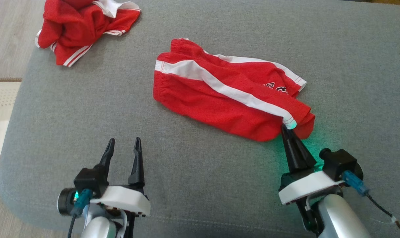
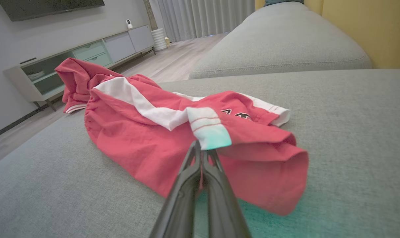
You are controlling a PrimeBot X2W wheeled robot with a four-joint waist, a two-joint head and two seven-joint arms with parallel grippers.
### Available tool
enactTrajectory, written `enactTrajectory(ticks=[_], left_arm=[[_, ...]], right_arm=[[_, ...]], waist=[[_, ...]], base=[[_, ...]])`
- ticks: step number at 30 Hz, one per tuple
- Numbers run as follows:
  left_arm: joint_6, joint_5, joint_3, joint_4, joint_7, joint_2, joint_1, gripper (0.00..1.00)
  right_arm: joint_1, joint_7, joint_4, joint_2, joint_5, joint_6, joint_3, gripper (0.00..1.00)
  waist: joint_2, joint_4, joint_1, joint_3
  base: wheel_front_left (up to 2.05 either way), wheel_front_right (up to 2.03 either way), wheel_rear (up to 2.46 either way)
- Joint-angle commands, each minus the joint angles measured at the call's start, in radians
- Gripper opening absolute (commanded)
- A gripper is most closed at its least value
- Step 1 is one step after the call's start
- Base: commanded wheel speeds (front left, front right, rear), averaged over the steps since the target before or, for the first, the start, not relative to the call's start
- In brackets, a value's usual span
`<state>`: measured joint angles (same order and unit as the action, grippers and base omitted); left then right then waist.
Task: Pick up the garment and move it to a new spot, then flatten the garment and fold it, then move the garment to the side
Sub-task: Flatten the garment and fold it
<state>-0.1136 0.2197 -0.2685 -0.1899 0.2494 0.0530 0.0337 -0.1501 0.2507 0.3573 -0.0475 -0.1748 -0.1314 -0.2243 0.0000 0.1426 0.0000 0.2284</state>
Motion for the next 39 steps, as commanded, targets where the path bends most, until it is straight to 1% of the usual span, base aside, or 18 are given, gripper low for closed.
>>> enactTrajectory(ticks=[1, 10, 19, 25, 30, 34, 39], left_arm=[[0.000, -0.011, 0.042, 0.029, 0.012, -0.003, 0.037, 1.00], [0.000, -0.016, 0.047, 0.028, 0.012, -0.003, 0.039, 1.00], [0.016, -0.023, 0.055, 0.027, 0.012, -0.003, 0.057, 1.00], [0.042, -0.011, 0.056, -0.014, 0.011, 0.000, 0.104, 1.00], [0.080, 0.026, 0.054, -0.105, -0.056, 0.008, 0.159, 1.00], [0.109, 0.045, 0.047, -0.161, -0.071, 0.010, 0.194, 1.00], [0.128, 0.038, 0.018, -0.211, -0.068, 0.009, 0.234, 1.00]], right_arm=[[-0.002, 0.011, -0.039, -0.003, 0.000, 0.001, -0.013, 0.00], [0.017, 0.011, -0.127, -0.003, 0.011, 0.001, 0.031, 0.00], [0.066, 0.011, -0.179, -0.003, 0.050, 0.001, 0.069, 0.00], [0.090, 0.011, -0.167, -0.003, 0.087, 0.001, 0.122, 0.00], [0.073, 0.011, -0.154, -0.003, 0.115, 0.001, 0.169, 0.00], [0.052, 0.011, -0.141, -0.003, 0.125, 0.001, 0.183, 0.00], [0.042, 0.011, -0.129, -0.003, 0.125, 0.001, 0.184, 0.00]], waist=[[0.0000, -0.002, 0.0000, 0.000], [0.0000, -0.027, 0.0000, 0.000], [0.0000, -0.090, 0.0000, -0.014], [0.0000, -0.128, 0.0000, -0.013], [0.0000, -0.163, 0.0000, 0.002], [0.0000, -0.174, 0.0000, 0.012], [0.0000, -0.180, 0.0000, 0.015]], base=[[0.00, 0.00, 0.00], [0.00, 0.00, 0.00], [0.00, 0.00, 0.00], [0.00, 0.00, 0.00], [0.00, 0.00, 0.00], [0.00, 0.00, 0.00], [0.00, 0.00, 0.00]])
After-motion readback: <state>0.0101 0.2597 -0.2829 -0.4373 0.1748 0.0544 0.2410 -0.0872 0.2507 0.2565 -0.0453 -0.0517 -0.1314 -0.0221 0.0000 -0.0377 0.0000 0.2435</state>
